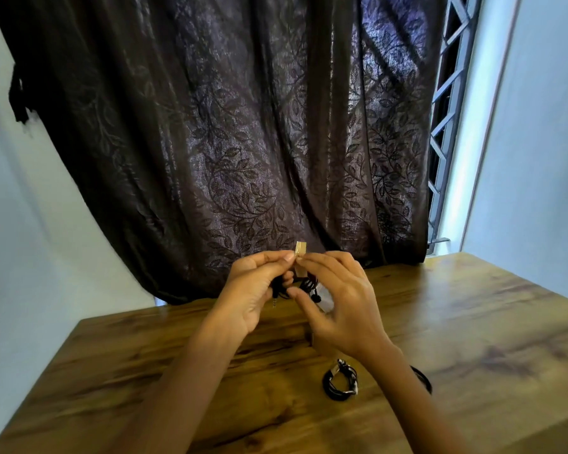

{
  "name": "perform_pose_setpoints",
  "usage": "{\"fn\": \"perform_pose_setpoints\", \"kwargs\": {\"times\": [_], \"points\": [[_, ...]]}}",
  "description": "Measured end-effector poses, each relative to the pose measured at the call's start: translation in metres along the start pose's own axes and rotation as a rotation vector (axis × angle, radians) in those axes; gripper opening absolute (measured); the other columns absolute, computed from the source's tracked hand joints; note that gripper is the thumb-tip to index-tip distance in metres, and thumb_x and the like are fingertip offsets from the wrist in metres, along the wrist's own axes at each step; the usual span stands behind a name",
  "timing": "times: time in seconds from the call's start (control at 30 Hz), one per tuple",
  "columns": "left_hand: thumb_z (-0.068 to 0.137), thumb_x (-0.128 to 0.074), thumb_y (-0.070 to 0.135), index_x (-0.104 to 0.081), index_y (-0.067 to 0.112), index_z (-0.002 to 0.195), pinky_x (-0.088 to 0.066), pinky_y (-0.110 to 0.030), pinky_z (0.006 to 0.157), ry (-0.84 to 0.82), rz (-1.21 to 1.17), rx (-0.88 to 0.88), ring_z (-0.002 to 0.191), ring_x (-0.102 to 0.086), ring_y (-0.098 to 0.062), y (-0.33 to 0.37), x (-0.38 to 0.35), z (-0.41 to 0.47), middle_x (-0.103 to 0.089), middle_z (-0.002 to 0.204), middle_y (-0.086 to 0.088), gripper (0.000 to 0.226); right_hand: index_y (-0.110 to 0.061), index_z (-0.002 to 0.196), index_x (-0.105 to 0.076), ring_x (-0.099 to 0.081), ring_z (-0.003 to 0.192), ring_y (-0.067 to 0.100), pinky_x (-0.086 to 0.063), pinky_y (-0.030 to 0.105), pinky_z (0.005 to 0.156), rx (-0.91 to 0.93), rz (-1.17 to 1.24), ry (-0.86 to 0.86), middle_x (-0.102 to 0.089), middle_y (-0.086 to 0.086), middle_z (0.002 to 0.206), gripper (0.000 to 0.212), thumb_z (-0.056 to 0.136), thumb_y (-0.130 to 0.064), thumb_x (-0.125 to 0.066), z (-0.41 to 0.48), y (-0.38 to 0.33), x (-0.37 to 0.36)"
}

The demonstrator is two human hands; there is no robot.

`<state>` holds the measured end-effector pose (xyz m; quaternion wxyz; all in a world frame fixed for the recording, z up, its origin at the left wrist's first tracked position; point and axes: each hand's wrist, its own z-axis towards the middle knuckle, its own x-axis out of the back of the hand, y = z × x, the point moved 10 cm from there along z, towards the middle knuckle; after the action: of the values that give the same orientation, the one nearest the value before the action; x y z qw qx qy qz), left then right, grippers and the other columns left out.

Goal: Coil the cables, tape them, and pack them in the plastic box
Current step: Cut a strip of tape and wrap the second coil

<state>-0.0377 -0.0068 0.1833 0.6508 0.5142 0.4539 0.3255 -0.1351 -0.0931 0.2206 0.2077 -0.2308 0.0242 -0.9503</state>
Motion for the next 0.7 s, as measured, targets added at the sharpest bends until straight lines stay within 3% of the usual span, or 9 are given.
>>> {"fn": "perform_pose_setpoints", "kwargs": {"times": [0.13,0.23,0.33,0.47,0.6,0.7], "points": [[0.082,-0.064,0.006,-0.069,0.01,0.081,-0.05,-0.026,0.075,-0.006,0.021,0.001,0.058,-0.057,-0.007,-0.002,0.001,0.001,-0.068,0.068,-0.002,0.006,-0.025,0.106,-0.061,-0.056,0.098,0.007,-0.046,0.019,0.082,-0.289,0.376,0.092,-0.061,-0.015,0.101,0.024,0.085,-0.037,-0.057,0.001,0.028,0.003],[0.082,-0.065,0.008,-0.069,0.01,0.084,-0.049,-0.029,0.08,-0.029,0.047,0.001,0.059,-0.057,-0.007,-0.002,-0.002,0.002,-0.068,0.073,-0.002,0.006,-0.012,0.102,-0.059,-0.064,0.09,0.01,-0.05,0.021,0.077,-0.541,0.724,0.011,-0.067,-0.001,0.094,0.018,0.087,-0.022,-0.063,-0.003,0.049,-0.021],[0.081,-0.065,0.01,-0.069,0.012,0.084,-0.048,-0.03,0.083,-0.054,0.08,-0.01,0.061,-0.057,-0.006,0.0,-0.005,0.002,-0.068,0.072,-0.001,0.005,-0.001,0.096,-0.053,-0.065,0.072,0.008,-0.052,0.019,0.068,-0.648,0.97,-0.003,-0.067,-0.001,0.074,0.016,0.085,-0.008,-0.061,-0.005,0.055,-0.033],[0.082,-0.065,0.009,-0.069,0.012,0.085,-0.05,-0.024,0.076,-0.075,0.118,-0.032,0.062,-0.058,-0.006,0.001,-0.006,0.003,-0.069,0.068,0.003,0.006,-0.007,0.085,-0.054,-0.061,0.068,0.021,-0.05,0.03,0.065,-0.641,0.983,0.003,-0.064,0.002,0.066,0.022,0.074,-0.02,-0.068,-0.004,0.058,-0.032],[0.082,-0.065,0.011,-0.069,0.009,0.09,-0.051,-0.016,0.065,-0.06,0.19,-0.08,0.065,-0.061,-0.006,0.003,-0.002,0.005,-0.071,0.078,-0.002,0.009,-0.007,0.082,-0.055,-0.056,0.068,0.026,-0.05,0.029,0.062,-0.632,0.875,0.021,-0.06,0.014,0.07,0.018,0.076,-0.01,-0.072,-0.003,0.064,-0.03],[0.083,-0.065,0.01,-0.069,0.007,0.092,-0.05,-0.013,0.063,-0.034,0.237,-0.113,0.065,-0.062,-0.003,0.006,0.0,0.007,-0.072,0.086,-0.007,0.011,-0.007,0.082,-0.056,-0.058,0.069,0.041,-0.051,0.047,0.066,-0.602,0.824,0.045,-0.061,0.028,0.075,0.02,0.075,-0.013,-0.074,-0.003,0.064,-0.026]]}}
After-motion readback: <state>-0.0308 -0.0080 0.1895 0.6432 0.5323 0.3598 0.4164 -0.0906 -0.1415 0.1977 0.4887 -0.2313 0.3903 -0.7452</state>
